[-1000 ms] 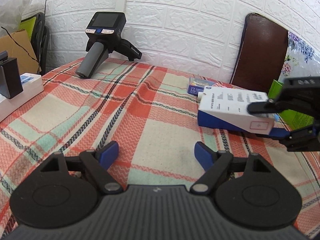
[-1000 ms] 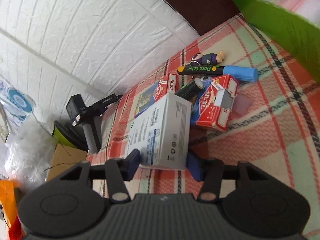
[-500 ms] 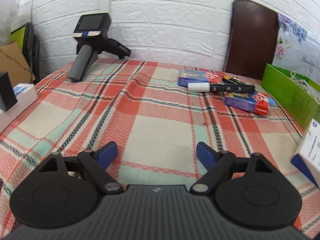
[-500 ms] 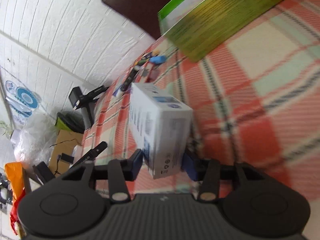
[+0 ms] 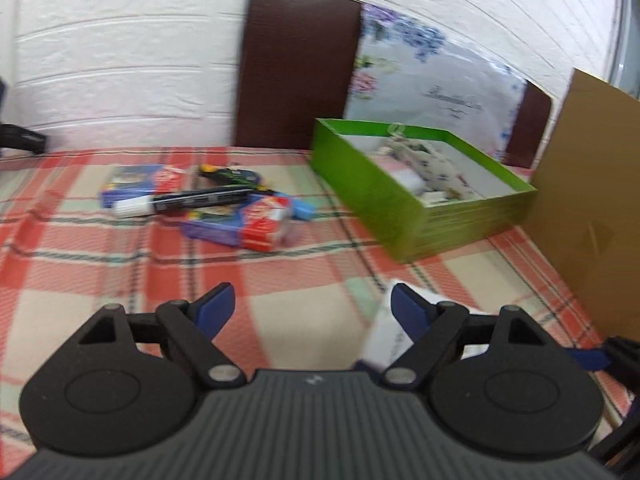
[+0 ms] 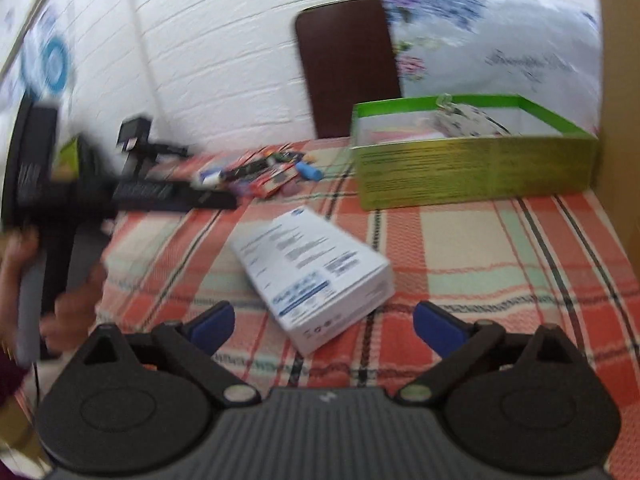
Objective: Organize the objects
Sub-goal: 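Carry the white HP box into the green box and release it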
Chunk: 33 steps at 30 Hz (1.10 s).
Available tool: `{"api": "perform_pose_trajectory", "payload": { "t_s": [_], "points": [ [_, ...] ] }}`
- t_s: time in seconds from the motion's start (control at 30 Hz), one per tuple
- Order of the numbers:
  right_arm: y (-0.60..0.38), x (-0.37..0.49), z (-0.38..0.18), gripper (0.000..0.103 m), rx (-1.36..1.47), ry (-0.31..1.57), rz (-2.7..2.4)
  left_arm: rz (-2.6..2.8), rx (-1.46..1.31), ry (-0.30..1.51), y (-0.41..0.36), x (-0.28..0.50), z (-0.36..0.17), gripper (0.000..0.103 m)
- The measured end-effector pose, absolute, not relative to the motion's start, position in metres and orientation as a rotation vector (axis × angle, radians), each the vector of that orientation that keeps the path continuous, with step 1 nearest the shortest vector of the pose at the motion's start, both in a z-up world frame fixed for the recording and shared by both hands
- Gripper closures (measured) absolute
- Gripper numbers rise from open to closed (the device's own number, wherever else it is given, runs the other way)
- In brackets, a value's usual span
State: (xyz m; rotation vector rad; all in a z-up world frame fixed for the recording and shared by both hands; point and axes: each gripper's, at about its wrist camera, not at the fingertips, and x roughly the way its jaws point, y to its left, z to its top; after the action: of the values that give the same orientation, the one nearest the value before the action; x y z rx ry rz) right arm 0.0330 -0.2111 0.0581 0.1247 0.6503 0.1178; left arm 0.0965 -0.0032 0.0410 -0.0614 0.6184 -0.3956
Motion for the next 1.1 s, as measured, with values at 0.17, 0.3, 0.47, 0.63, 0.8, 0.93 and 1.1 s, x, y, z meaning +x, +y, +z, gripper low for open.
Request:
{"api": "perform_pose_trajectory", "payload": {
  "t_s": [0.17, 0.3, 0.47, 0.63, 0.8, 0.93, 1.1],
  "points": [
    [-0.195, 0.045, 0.042, 0.005, 0.017, 0.675, 0.115, -0.492, -0.057, 0.725, -0.021, 0.112, 0.024, 0.027],
    [-0.2, 0.059, 0.031, 0.025, 0.043, 0.71, 0.117, -0.6, -0.165, 0.799, -0.022, 0.115, 0.011, 0.029],
    [-0.202, 0.063, 0.035, 0.043, 0.036, 0.678, 0.088, -0.612, -0.105, 0.754, -0.034, 0.104, 0.025, 0.034],
    [-0.205, 0.058, 0.058, 0.043, -0.005, 0.539, 0.052, -0.623, -0.112, 0.657, -0.039, 0.108, 0.059, 0.034],
    [-0.216, 0.079, 0.083, 0.043, -0.066, 0.431, 0.001, -0.623, -0.092, 0.578, -0.06, 0.136, 0.092, 0.034],
    [-0.235, 0.108, 0.095, 0.043, -0.075, 0.375, -0.049, -0.611, -0.062, 0.526, -0.083, 0.161, 0.108, 0.034],
    [-0.261, 0.149, 0.094, 0.043, -0.06, 0.347, -0.131, -0.577, -0.031, 0.536, -0.114, 0.197, 0.107, 0.034]
  ]
}}
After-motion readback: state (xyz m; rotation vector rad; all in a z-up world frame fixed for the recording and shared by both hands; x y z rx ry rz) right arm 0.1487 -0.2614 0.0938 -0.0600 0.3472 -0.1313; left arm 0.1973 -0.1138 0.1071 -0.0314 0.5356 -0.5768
